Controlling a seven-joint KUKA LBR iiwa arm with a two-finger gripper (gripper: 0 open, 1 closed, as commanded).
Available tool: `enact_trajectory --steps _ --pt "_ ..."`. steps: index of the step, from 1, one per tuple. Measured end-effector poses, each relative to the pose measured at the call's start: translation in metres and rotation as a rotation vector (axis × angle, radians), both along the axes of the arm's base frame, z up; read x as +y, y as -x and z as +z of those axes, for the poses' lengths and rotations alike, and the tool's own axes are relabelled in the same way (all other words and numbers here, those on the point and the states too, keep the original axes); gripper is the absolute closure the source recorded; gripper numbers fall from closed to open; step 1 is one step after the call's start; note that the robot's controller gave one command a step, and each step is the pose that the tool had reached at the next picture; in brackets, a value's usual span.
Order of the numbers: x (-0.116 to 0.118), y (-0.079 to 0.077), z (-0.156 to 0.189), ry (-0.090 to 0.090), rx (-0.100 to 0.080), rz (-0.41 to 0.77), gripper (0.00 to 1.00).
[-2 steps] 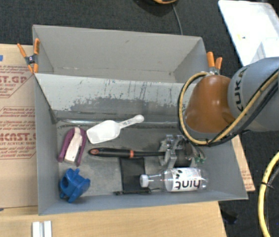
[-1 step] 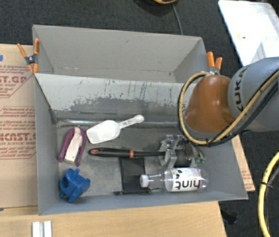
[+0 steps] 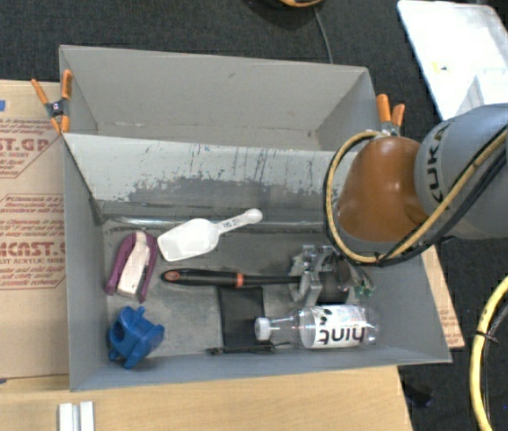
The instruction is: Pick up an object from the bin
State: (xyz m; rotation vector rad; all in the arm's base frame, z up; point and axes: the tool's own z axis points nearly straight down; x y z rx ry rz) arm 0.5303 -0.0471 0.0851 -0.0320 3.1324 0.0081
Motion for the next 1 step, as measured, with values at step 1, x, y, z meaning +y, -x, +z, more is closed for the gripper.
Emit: enact_trajectory --steps 1 --pt "0.0000 0.0000 0.0000 0.000 0.000 0.000 1.00"
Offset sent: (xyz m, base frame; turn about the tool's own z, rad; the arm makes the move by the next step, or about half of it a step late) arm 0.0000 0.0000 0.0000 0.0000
